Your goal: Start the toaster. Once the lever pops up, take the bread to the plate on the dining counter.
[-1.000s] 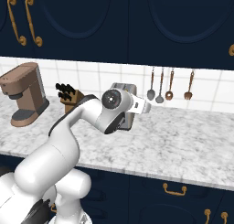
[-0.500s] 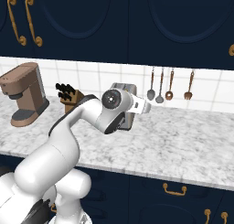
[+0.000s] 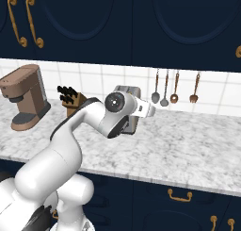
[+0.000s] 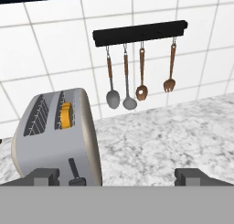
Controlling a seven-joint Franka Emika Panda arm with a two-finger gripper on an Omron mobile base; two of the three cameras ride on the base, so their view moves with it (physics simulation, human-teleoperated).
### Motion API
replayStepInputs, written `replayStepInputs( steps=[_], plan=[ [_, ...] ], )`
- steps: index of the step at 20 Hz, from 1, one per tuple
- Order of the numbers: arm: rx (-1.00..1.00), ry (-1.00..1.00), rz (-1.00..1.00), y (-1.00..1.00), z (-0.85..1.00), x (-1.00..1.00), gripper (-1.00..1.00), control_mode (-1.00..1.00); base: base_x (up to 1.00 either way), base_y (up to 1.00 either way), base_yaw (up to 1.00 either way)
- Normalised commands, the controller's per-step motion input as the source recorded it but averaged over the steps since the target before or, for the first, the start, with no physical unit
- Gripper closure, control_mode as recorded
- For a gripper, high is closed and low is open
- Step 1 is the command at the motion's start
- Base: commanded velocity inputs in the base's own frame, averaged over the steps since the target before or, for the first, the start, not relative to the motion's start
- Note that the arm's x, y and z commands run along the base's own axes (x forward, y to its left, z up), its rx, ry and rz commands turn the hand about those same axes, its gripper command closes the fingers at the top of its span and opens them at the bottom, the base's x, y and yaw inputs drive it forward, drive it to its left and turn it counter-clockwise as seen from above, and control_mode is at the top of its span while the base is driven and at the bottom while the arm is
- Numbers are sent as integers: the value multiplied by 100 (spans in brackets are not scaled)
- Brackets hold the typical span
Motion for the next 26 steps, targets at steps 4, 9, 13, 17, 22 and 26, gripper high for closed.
replayStepInputs(
  steps=[4, 9, 13, 17, 22, 26],
  plan=[
    [0, 0, 0, 0, 0, 0, -100, -100, 0, 0, 0],
    [0, 0, 0, 0, 0, 0, -100, -100, 0, 0, 0],
    [0, 0, 0, 0, 0, 0, -100, -100, 0, 0, 0],
    [0, 0, 0, 0, 0, 0, -100, -100, 0, 0, 0],
    [0, 0, 0, 0, 0, 0, -100, -100, 0, 0, 0],
    [0, 0, 0, 0, 0, 0, -100, -100, 0, 0, 0]
  ],
)
